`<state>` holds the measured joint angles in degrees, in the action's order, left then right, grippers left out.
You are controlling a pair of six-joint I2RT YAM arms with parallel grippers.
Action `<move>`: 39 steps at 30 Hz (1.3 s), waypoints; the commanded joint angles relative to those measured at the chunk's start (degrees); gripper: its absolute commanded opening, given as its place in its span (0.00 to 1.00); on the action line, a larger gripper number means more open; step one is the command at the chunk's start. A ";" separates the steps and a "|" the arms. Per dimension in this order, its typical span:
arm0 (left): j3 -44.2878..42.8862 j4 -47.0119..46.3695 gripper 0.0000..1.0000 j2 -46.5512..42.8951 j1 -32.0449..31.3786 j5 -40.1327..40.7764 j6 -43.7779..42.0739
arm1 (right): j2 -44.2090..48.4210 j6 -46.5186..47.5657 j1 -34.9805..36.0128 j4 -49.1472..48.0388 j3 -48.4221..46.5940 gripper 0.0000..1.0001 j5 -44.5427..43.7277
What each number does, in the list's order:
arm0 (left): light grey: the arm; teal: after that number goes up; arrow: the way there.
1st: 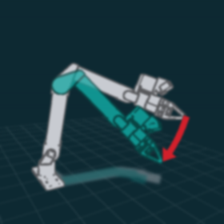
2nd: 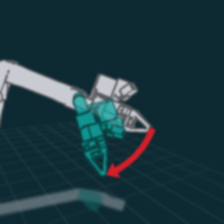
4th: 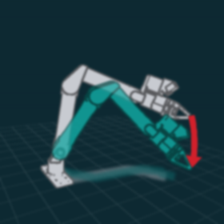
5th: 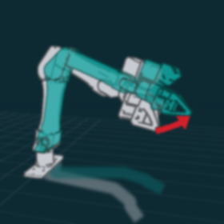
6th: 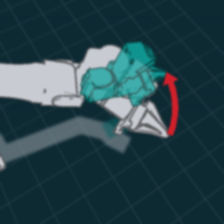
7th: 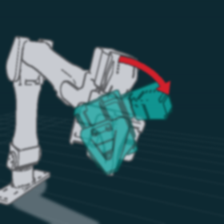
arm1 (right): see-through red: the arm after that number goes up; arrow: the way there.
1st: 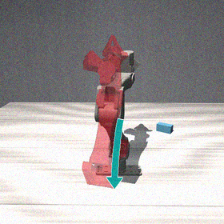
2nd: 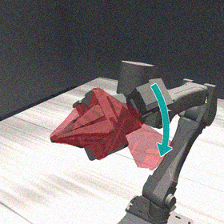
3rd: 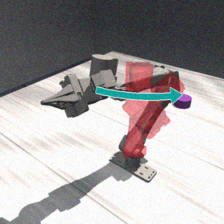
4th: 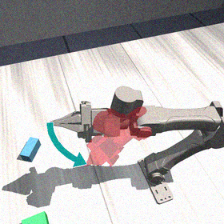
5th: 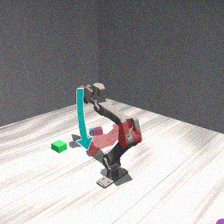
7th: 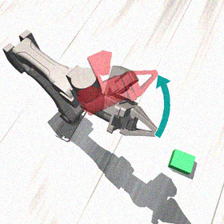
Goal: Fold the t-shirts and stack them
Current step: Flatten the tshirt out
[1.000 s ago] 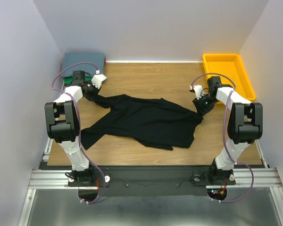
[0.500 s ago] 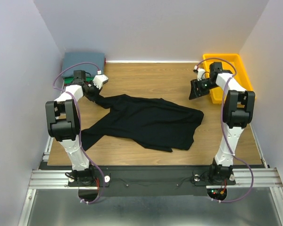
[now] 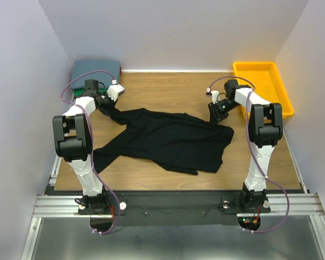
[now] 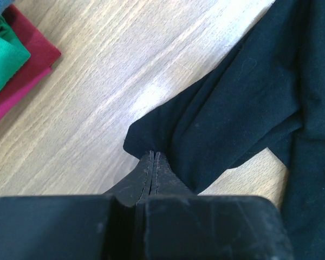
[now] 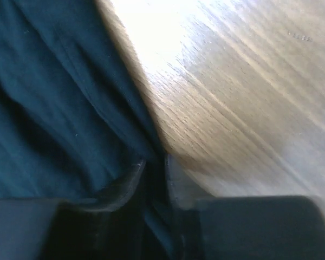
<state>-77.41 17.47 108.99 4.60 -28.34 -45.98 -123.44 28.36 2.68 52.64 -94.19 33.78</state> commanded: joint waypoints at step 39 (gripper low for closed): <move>-2.49 0.02 0.00 0.26 0.06 -3.30 3.79 | 24.30 -15.17 11.65 -5.53 21.95 0.45 -1.87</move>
<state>-78.56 17.41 109.91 4.60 -30.22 -42.11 -97.95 17.78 13.63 47.16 -72.38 28.86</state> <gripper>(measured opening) 0.022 0.448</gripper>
